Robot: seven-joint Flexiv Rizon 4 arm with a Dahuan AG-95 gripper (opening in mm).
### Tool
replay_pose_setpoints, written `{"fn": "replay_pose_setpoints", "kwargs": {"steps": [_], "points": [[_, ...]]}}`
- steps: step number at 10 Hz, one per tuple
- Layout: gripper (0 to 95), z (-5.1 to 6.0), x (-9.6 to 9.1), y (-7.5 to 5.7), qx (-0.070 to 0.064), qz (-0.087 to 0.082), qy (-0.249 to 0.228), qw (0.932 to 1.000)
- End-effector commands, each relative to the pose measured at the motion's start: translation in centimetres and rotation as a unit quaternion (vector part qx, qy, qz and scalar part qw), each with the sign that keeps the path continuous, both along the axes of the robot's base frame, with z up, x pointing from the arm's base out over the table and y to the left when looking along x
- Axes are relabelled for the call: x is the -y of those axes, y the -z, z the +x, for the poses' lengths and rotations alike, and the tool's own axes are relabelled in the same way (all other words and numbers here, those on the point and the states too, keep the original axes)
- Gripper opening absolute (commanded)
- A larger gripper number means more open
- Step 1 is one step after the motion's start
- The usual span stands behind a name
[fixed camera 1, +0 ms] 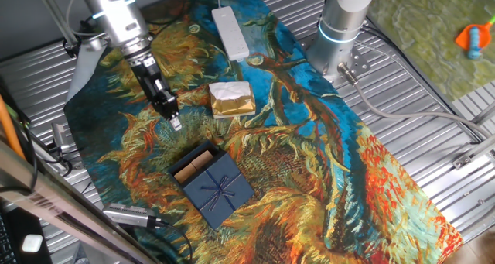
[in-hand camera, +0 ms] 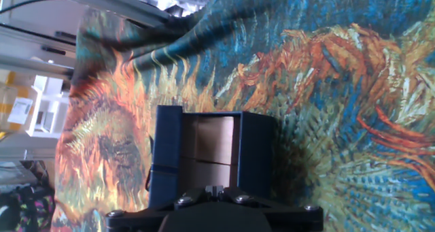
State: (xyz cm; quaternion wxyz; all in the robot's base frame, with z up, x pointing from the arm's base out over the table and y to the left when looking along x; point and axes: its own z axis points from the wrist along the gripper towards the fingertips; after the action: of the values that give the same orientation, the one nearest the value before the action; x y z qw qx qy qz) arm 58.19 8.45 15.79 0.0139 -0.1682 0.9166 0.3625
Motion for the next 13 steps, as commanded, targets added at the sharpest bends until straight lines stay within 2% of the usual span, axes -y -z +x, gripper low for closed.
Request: {"fn": "replay_pose_setpoints", "kwargs": {"steps": [1,3,7,8,9,10,11,12,13], "points": [[0.0,0.1,0.0,0.0,-0.004,-0.005,-0.066,0.9978],[0.0,0.1,0.0,0.0,-0.008,-0.013,-0.075,0.9971],[0.0,0.1,0.0,0.0,-0.014,-0.015,-0.080,0.9965],[0.0,0.1,0.0,0.0,-0.014,-0.010,-0.079,0.9967],[19.0,0.1,0.0,0.0,-0.012,-0.009,-0.080,0.9967],[19.0,-0.1,-0.3,-0.3,-0.016,0.004,-0.071,0.9974],[19.0,-0.3,-0.8,-0.4,-0.018,0.009,-0.064,0.9978],[19.0,-0.5,-1.7,-0.4,-0.025,0.025,-0.048,0.9982],[19.0,-0.5,-2.1,-0.3,-0.027,0.027,-0.044,0.9983]]}}
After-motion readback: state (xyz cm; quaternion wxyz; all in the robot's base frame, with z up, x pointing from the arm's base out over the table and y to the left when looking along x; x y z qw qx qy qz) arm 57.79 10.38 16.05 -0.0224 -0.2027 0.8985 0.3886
